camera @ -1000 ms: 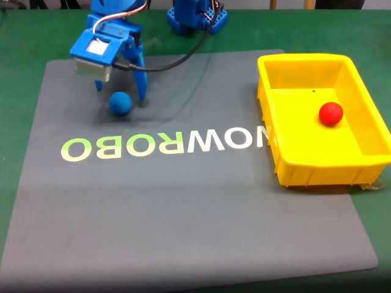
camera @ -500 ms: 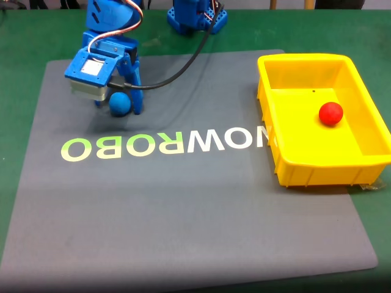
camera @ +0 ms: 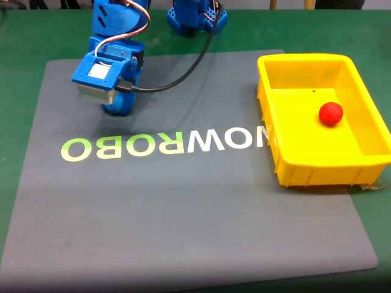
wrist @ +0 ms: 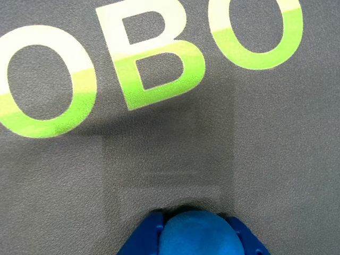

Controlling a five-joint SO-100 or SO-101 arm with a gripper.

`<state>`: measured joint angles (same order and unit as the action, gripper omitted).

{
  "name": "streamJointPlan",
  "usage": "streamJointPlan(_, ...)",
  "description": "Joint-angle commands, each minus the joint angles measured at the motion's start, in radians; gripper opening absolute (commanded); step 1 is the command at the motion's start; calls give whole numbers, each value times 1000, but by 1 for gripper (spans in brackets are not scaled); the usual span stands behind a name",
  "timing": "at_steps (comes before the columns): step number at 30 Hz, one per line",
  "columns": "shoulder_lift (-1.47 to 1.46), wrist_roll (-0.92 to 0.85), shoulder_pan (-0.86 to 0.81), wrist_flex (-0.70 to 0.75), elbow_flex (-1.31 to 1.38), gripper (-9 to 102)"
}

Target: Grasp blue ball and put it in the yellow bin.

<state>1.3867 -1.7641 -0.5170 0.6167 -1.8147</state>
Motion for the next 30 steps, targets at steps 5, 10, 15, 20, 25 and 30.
streamJointPlan(5, 48, 12, 9, -20, 66, 0)
streamJointPlan(10, 130, 26, 60, -26, 106, 0)
streamJointPlan(15, 213, 55, 187, -31, 209, 0)
streamJointPlan(20, 242, 48, 376, -32, 310, 0)
streamJointPlan(25, 253, 21, 575, -77, 324, 0)
streamJointPlan(30, 252, 25, 747, -100, 324, 0)
